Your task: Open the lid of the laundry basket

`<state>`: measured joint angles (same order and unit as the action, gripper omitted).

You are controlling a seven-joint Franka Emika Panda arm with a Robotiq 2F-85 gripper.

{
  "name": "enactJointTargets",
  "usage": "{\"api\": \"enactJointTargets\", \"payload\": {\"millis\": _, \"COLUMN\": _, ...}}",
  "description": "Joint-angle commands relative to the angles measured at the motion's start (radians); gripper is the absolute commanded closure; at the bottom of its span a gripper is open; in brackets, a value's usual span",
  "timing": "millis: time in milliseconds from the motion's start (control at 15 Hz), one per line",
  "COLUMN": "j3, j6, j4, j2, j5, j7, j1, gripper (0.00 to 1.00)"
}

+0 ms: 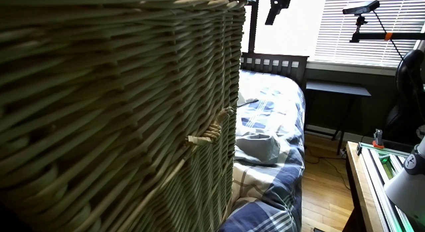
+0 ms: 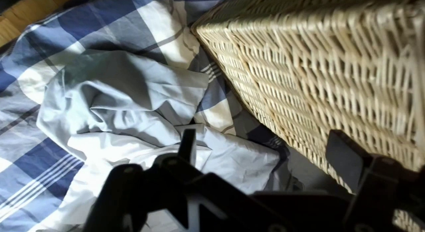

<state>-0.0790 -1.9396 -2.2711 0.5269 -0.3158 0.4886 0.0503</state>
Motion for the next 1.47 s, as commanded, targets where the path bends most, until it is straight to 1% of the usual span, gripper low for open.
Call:
{"api": "enactJointTargets", "payload": {"millis": 0, "j3": 0.009, "j6": -0.006, "j4": 0.046, "j2": -0.031, "j5": -0.085, "j7": -0.014, "j1": -0.033, "gripper": 0.0}}
{"api": "enactJointTargets", "payload": {"millis": 400, "j3": 0.008, "j6": -0.042, "j4": 0.046, "j2": -0.035, "j5": -0.182, "j7": -0.052, "j1": -0.062, "gripper": 0.0}}
{"api": "enactJointTargets", "payload": {"millis": 600, "j3": 0.011, "j6": -0.071, "j4": 0.043, "j2": -0.034, "j5": -0.207, "j7": -0.066, "j1": -0.069, "gripper": 0.0}}
{"api": "enactJointTargets", "payload": {"millis": 733, "j3": 0.019, "j6": -0.065, "j4": 0.045, "j2": -0.035, "j5": -0.226, "j7": -0.084, "j1": -0.077, "gripper": 0.0}}
{"api": "enactJointTargets", "payload": {"millis": 800, "j3": 0.024, "j6": -0.045, "j4": 0.046, "j2": -0.037, "j5": -0.23, "j7": -0.098, "j1": -0.081, "gripper": 0.0}}
{"api": "enactJointTargets", "payload": {"millis": 867, "j3": 0.008, "j6": -0.053, "j4": 0.048, "j2": -0.029, "j5": -0.197, "j7": -0.066, "j1": -0.064, "gripper": 0.0}}
{"api": "enactJointTargets", "payload": {"millis": 1333, "j3": 0.013, "j6": -0.053, "j4": 0.048, "j2": -0.033, "j5": -0.206, "j7": -0.082, "j1": -0.068, "gripper": 0.0}}
{"api": "enactJointTargets", "payload": {"millis": 1400, "j3": 0.012, "j6": -0.067, "j4": 0.053, "j2": -0.038, "j5": -0.212, "j7": -0.081, "j1": -0.068, "gripper": 0.0}}
